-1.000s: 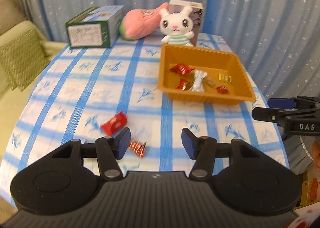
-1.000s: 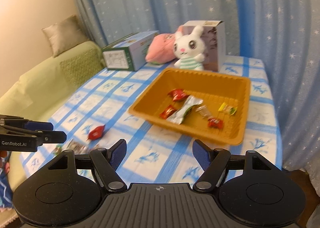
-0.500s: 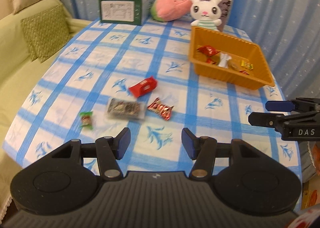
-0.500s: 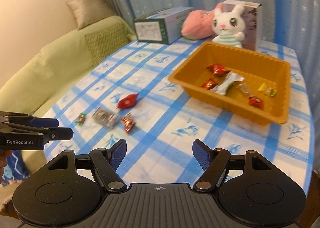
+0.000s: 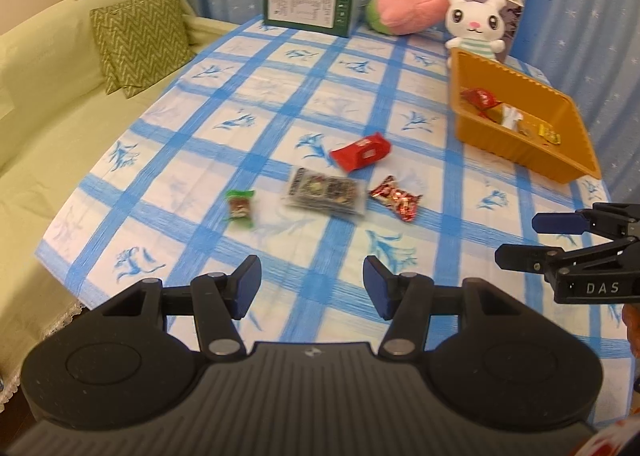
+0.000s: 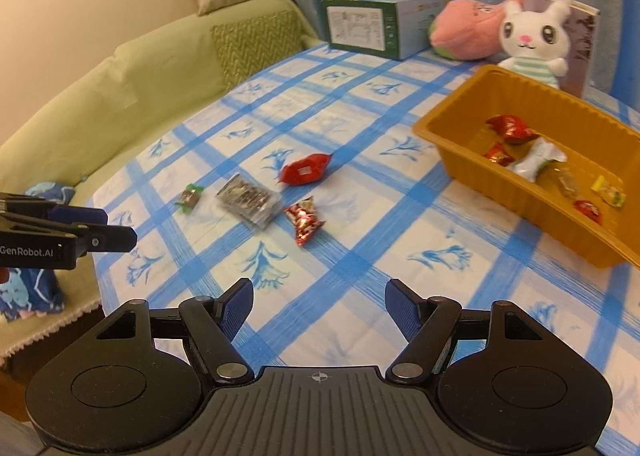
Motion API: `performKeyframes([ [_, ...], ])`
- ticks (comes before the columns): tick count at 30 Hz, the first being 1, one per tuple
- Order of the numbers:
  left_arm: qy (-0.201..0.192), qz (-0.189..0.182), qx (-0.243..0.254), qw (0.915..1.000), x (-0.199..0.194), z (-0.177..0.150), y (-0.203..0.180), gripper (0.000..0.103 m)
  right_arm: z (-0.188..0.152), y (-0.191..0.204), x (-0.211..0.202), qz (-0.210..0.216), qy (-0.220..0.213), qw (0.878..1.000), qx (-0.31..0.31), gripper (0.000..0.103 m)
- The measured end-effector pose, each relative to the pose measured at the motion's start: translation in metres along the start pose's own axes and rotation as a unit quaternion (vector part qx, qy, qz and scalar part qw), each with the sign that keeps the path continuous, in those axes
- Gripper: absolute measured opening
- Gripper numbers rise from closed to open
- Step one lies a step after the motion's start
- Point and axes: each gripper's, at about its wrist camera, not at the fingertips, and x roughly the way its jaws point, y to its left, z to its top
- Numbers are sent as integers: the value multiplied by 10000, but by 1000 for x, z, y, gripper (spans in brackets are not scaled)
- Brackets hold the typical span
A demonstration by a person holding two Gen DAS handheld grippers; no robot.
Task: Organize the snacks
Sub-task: 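Move both tools back from the tray toward the remaining snacks, then grasp the red-and-white wrapped candy with the right tool while the left tool grasps the green-wrapped candy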
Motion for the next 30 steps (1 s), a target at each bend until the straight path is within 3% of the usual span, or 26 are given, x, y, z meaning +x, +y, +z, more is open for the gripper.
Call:
performKeyframes([
  [11, 52, 245, -288, 9993, 16, -2, 34, 54, 18, 7, 46, 44, -94, 9987, -489, 72],
  [13, 76, 284, -340, 9990, 20, -3, 41, 54, 23, 8, 57, 54, -115, 9980, -622, 63],
  [22, 138, 363, -437, 9983, 31, 0, 62, 54, 43, 17, 101, 76, 30, 9948, -1020, 46],
  [30, 199, 298, -403, 9985, 41, 3, 71, 54, 47, 21, 130, -43, 214, 9921, -1233, 40],
])
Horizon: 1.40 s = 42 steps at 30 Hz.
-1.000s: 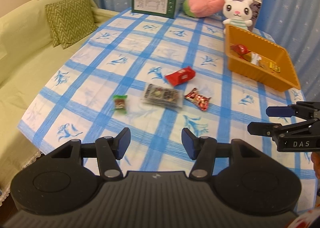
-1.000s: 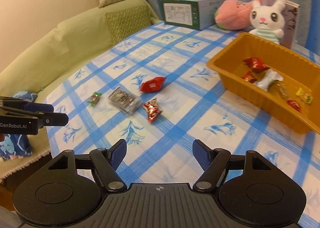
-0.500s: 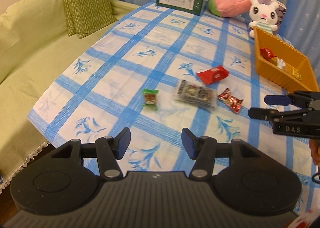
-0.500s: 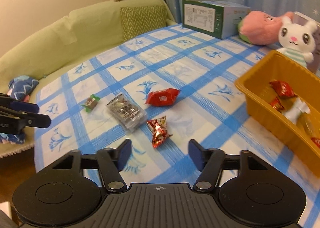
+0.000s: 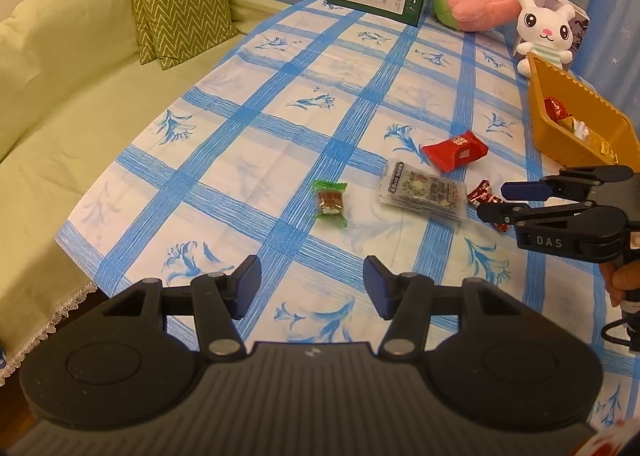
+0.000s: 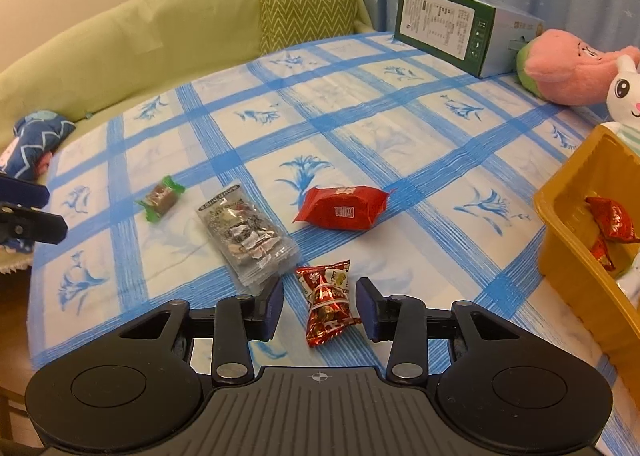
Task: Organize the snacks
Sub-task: 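Grasp the red-and-white wrapped candy with the right tool while the left tool grasps the green-wrapped candy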
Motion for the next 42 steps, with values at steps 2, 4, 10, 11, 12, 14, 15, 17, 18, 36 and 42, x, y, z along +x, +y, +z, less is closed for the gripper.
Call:
performKeyframes([
  [2, 10, -11, 8, 10000, 2, 2, 2, 54, 1, 0, 3, -34, 22, 10000, -14, 40],
  [4, 11, -26, 22, 10000, 4, 3, 4, 54, 1, 0, 6, -62, 31, 10000, -20, 39],
  [10, 14, -79, 105, 9999, 11, 8, 6, 54, 0, 3, 14, -151, 75, 9998, -59, 26],
  [11, 8, -95, 119, 9999, 12, 8, 6, 54, 0, 3, 14, -136, 51, 9999, -53, 25],
  [12, 4, -112, 134, 9998, 14, 9, 6, 54, -1, 4, 14, -148, 43, 9999, -49, 25],
  [14, -1, -136, 164, 9998, 17, 11, 6, 54, -1, 4, 13, -171, 11, 9999, -18, 23],
  [15, -9, -152, 180, 9997, 18, 12, 6, 54, 0, 3, 13, -169, -7, 9999, 22, 22],
  [17, -28, -181, 213, 9996, 22, 14, 4, 54, 1, 2, 10, -210, -30, 9997, 92, 22],
  [18, -47, -198, 229, 9995, 24, 15, 4, 54, 1, 1, 8, -214, -59, 9997, 125, 22],
  [36, 54, -234, 681, 9974, 81, 38, -10, 42, 0, -30, -41, -542, -519, 9917, 1043, 21],
  [42, 166, -226, 701, 9971, 92, 39, -9, 30, -10, -38, -51, -661, -515, 9885, 1257, 21],
])
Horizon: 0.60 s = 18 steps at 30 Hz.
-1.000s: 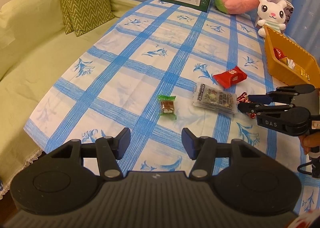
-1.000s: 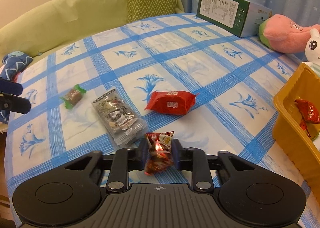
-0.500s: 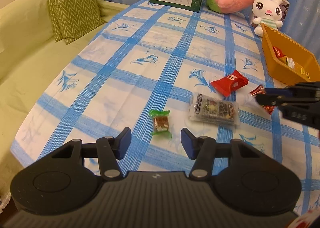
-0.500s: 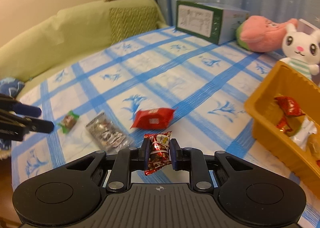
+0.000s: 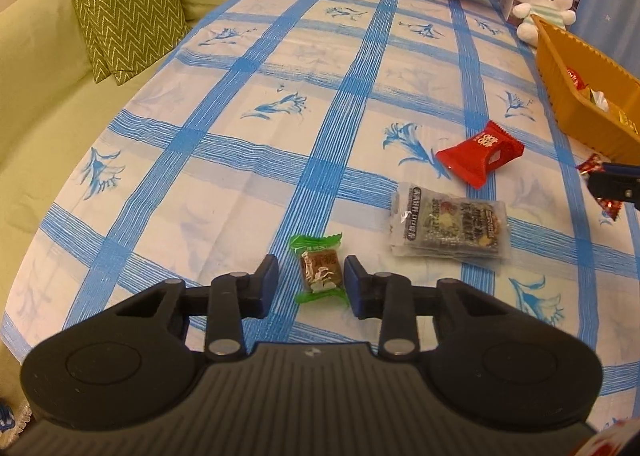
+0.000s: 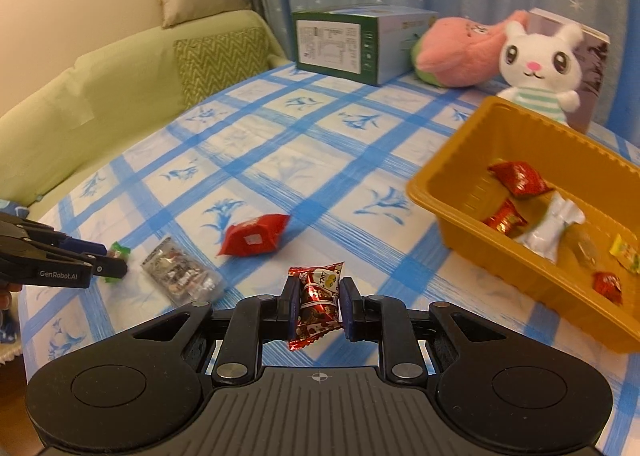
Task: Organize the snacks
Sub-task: 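Grasp the red-and-white wrapped candy with the right tool while the left tool grasps the green-wrapped candy, then carry the red-and-white candy and green-wrapped candy with both tools over the orange tray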
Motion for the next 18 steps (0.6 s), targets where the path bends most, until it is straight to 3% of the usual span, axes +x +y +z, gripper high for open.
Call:
performKeyframes([
  [3, -5, -55, 61, 10000, 0, 2, -1, 18, -3, -4, -3, -46, 1, 10000, 82, 21],
  [18, -150, -82, 128, 9998, -17, 5, -7, 18, -8, -8, -20, -100, -81, 9998, 170, 21],
])
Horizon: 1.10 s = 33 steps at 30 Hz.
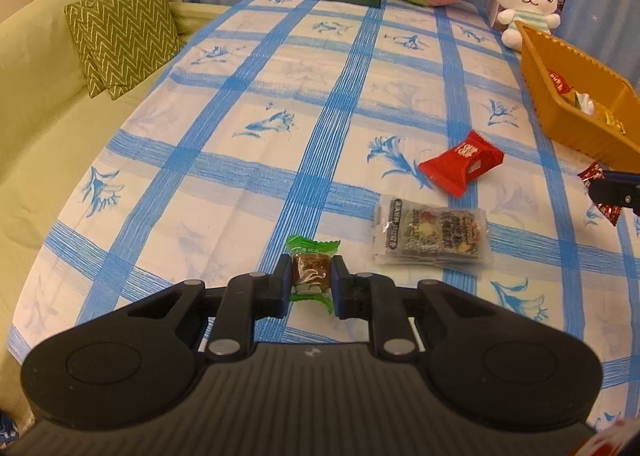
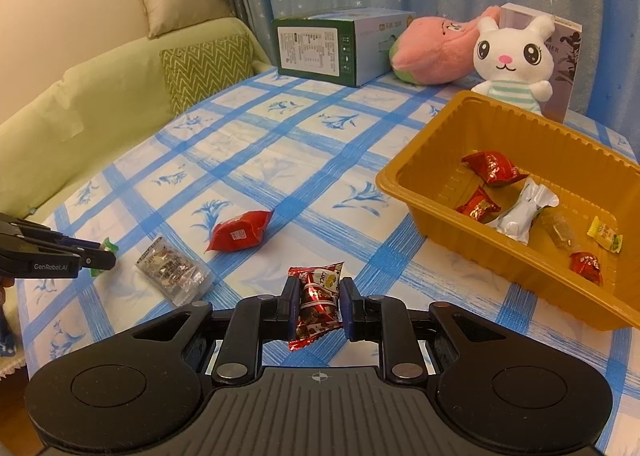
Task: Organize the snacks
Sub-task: 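Carry the red-and-white candy and green-wrapped candy with both tools over the orange tray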
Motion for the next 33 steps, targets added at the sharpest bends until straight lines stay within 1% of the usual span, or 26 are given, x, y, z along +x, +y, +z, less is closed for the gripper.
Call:
performKeyframes([
  [7, -248, -178, 159, 9994, -30, 9, -14, 18, 2, -2, -15, -36, -66, 9999, 82, 21],
  [12, -425, -363, 420, 9976, -50, 20, -38, 18, 3, -8, -33, -134, -125, 9996, 196, 21],
  [17, -652, -670, 681, 9933, -65, 33, -68, 18, 1, -21, -55, -204, -258, 9987, 400, 21],
  [22, -834, -1008, 1046, 9859, -76, 46, -106, 18, -3, -40, -80, -359, -381, 9966, 635, 21],
  [27, -992, -1321, 1449, 9756, -80, 61, -148, 18, -7, -65, -102, -571, -482, 9930, 917, 21],
  [33, -1119, -1635, 1807, 9634, -76, 83, -198, 18, -5, -98, -120, -774, -621, 9871, 1259, 21],
])
